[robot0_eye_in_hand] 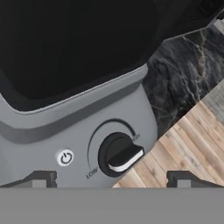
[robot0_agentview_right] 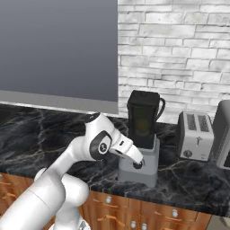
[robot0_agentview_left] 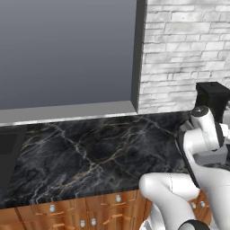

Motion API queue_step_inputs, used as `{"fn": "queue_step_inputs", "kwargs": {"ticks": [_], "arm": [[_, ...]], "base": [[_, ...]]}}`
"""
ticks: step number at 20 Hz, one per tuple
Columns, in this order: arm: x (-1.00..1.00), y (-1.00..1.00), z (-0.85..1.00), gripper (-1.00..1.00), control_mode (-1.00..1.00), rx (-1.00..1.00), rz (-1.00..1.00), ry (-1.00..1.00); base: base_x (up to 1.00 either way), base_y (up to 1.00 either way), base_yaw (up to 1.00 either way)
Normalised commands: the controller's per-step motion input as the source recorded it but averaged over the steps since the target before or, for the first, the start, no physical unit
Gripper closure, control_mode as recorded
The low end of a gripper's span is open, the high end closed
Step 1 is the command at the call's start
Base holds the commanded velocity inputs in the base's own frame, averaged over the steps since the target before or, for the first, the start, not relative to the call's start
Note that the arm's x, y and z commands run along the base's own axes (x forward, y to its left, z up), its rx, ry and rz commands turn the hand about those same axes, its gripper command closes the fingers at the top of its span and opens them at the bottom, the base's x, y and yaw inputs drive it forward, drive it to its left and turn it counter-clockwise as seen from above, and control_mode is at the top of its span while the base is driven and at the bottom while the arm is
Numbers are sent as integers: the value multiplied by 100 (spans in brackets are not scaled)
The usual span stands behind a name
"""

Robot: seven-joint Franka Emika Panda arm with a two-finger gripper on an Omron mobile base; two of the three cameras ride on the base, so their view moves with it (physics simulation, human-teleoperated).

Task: Grab the lemon and lime from the fridge, place them in the blender, close the lid, and turn on the blender to create a marinade.

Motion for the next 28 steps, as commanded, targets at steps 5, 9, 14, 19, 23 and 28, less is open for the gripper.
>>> {"fn": "queue_step_inputs", "kwargs": {"ticks": [5, 9, 14, 19, 23, 28], "arm": [[17, -21, 0, -100, -100, 0, 0, 0], [22, -11, -2, -100, -100, 0, 0, 1], [10, -20, -2, -100, -100, 0, 0, 0], [0, -17, 2, -100, -100, 0, 0, -1], [0, -20, 0, -100, -100, 0, 0, -1], [0, -29, 0, -100, -100, 0, 0, -1]], "base": [[0, 0, 0], [0, 0, 0], [0, 0, 0], [0, 0, 0], [0, 0, 0], [0, 0, 0]]}}
